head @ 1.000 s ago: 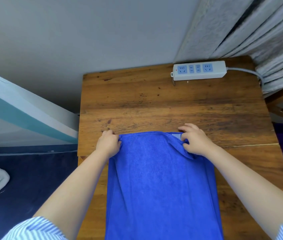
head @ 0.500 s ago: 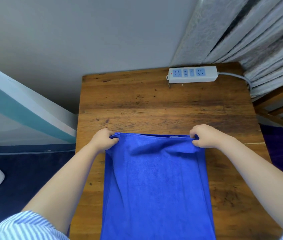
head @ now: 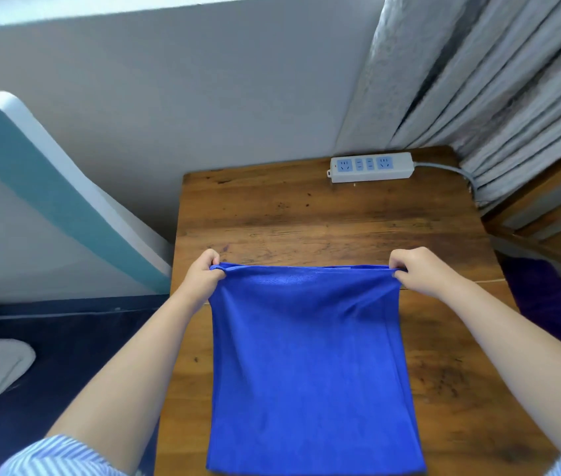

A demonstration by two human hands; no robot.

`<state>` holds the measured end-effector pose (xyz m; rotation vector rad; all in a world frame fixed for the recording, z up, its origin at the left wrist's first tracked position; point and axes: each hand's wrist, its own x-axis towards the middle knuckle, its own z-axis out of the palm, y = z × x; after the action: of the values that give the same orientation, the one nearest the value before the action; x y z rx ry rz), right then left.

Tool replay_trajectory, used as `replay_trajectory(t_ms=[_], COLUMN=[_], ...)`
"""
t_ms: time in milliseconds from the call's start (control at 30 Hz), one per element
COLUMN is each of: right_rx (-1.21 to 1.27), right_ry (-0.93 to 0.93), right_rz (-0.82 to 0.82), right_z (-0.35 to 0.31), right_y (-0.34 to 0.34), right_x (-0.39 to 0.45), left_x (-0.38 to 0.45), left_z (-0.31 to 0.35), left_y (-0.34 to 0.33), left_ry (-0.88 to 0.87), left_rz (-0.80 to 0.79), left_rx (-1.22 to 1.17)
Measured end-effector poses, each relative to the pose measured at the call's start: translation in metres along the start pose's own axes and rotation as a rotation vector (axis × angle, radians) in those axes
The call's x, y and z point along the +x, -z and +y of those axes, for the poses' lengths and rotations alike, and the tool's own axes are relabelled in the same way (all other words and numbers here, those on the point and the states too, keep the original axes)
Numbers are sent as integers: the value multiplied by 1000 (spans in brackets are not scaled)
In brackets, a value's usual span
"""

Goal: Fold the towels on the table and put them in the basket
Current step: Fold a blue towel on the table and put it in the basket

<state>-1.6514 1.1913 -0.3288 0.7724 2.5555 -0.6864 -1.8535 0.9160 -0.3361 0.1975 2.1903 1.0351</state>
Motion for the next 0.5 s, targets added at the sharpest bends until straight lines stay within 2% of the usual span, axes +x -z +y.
replay_trajectory(t_ms=[133, 233, 500], right_rx=[3, -30, -114], right_ry=[19, 55, 89], right_rz=[67, 112, 189], right_z=[-5, -12, -35], right_y=[12, 23, 32], right_x=[-21, -42, -81], left_x=[-20, -43, -78], left_z=[15, 25, 21], left_y=[9, 21, 39], left_ry=[-28, -76, -237], left_rz=[-14, -17, -15], left_rx=[-97, -36, 801])
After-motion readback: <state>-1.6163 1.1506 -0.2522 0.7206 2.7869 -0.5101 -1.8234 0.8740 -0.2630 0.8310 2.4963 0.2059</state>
